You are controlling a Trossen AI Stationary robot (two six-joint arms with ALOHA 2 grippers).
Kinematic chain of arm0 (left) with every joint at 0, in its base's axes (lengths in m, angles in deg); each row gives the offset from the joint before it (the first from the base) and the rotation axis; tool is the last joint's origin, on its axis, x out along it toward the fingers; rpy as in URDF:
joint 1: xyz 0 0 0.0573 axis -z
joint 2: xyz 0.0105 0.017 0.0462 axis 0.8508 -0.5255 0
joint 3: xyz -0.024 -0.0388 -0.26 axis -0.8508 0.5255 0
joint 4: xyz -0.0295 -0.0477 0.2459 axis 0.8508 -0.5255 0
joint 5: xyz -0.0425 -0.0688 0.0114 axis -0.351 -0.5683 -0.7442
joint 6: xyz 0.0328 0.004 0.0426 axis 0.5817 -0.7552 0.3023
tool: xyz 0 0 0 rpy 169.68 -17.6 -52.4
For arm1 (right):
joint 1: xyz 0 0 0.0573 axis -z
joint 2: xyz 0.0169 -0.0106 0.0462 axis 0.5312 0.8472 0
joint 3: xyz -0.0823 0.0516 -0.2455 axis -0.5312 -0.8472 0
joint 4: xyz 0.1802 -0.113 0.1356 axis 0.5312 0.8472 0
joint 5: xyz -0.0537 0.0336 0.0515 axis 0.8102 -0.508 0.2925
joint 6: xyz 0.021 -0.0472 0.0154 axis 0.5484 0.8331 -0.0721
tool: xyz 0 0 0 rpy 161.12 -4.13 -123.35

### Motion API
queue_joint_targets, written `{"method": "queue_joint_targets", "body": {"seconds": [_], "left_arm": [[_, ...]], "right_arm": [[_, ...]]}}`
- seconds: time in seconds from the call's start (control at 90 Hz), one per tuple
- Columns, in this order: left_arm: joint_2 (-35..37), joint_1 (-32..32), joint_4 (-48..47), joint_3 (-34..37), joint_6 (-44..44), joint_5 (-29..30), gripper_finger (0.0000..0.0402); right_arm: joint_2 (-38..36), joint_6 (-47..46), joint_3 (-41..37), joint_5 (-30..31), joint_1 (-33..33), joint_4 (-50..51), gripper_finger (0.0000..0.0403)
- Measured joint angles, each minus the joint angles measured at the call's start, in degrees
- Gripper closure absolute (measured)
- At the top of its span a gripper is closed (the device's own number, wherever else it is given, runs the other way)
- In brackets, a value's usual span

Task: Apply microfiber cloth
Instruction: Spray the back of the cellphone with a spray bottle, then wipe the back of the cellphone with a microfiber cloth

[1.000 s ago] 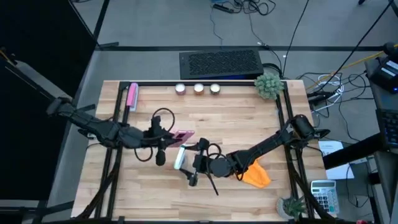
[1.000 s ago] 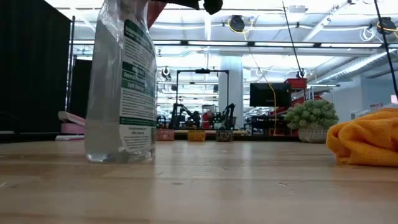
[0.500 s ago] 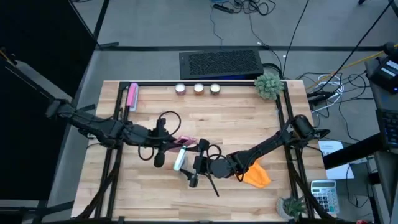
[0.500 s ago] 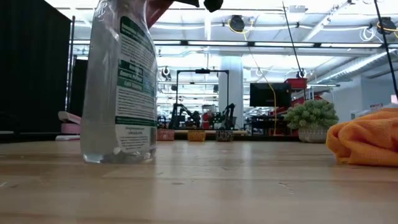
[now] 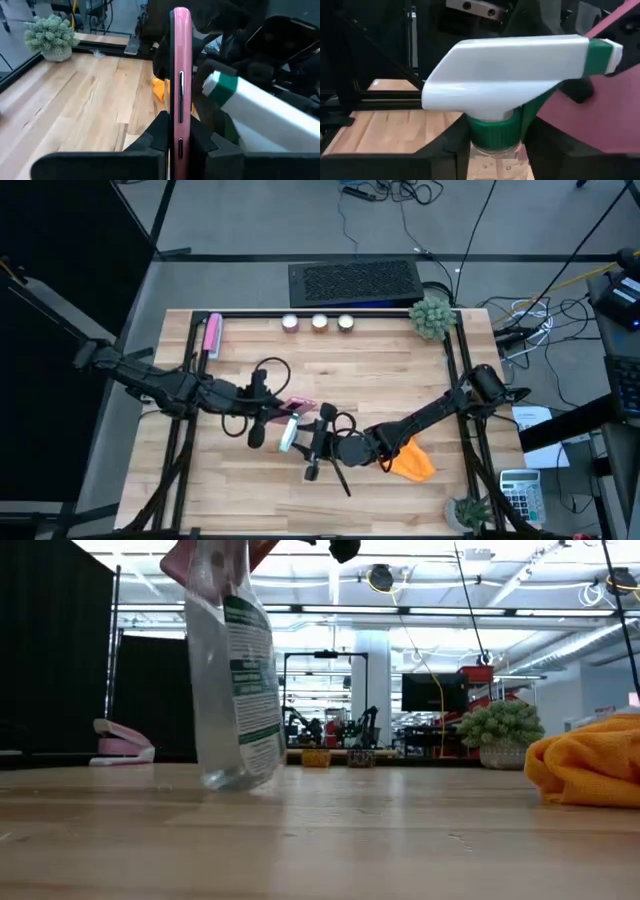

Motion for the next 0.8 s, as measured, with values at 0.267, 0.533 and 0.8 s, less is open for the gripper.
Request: {"method": "queue_joint_targets", "body": {"seconds": [0.267,0.533,0.8], "left_arm": [[0.0,0.0,0.0,0.0,0.1,0.2,0.0391],[0.3,0.0,-1.1,0.0,0.5,2.4,0.0391],[1.4,-0.2,-3.0,0.0,0.5,4.2,0.0391]], "right_arm": [[0.0,-2.0,0.0,0.2,0.4,-0.4,0.0165],[-2.3,-3.6,-0.1,0.0,0.1,3.4,0.0019],[-9.1,-12.8,-0.1,-0.3,-1.0,20.7,0.0019]]}}
